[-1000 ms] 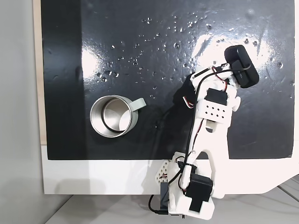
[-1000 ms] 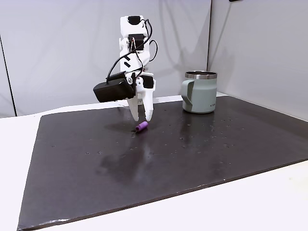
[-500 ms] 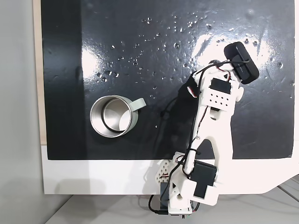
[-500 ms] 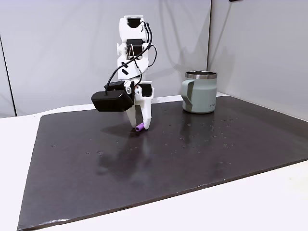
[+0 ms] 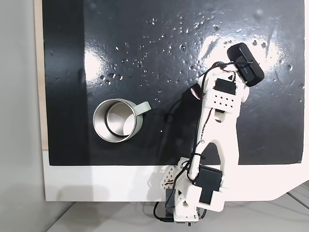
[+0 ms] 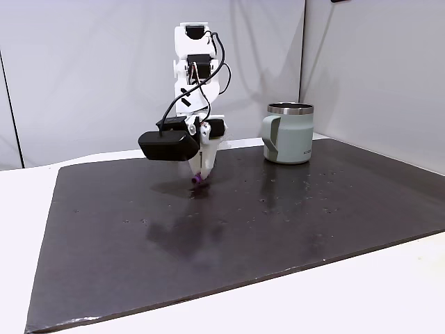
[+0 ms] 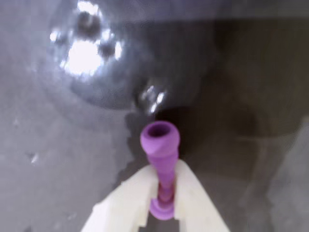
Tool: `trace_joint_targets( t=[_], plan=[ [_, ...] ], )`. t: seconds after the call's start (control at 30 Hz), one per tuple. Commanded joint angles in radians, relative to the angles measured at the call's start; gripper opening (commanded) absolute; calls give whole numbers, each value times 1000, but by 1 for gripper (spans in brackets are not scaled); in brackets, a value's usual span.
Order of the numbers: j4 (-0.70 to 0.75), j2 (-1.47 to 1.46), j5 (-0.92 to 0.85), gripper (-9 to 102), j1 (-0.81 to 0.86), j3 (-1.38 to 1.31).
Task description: Grasp a pengrip and put it in the cup.
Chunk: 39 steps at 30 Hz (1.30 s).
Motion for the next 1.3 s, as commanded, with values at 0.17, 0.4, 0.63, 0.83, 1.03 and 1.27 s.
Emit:
trace_joint_targets(
  t=[0.17,0.4,0.63,0.83,1.03,1.27],
  plan=[
    [173,460,167,0,-239,-20],
    [325,747,229,0,-466,-35],
    [377,719,428,0,-673,-138],
    [403,543,606,0,-818,-307],
    [469,426,650,0,-953,-440],
    [518,434,644,0,-1006,-397]
  ],
)
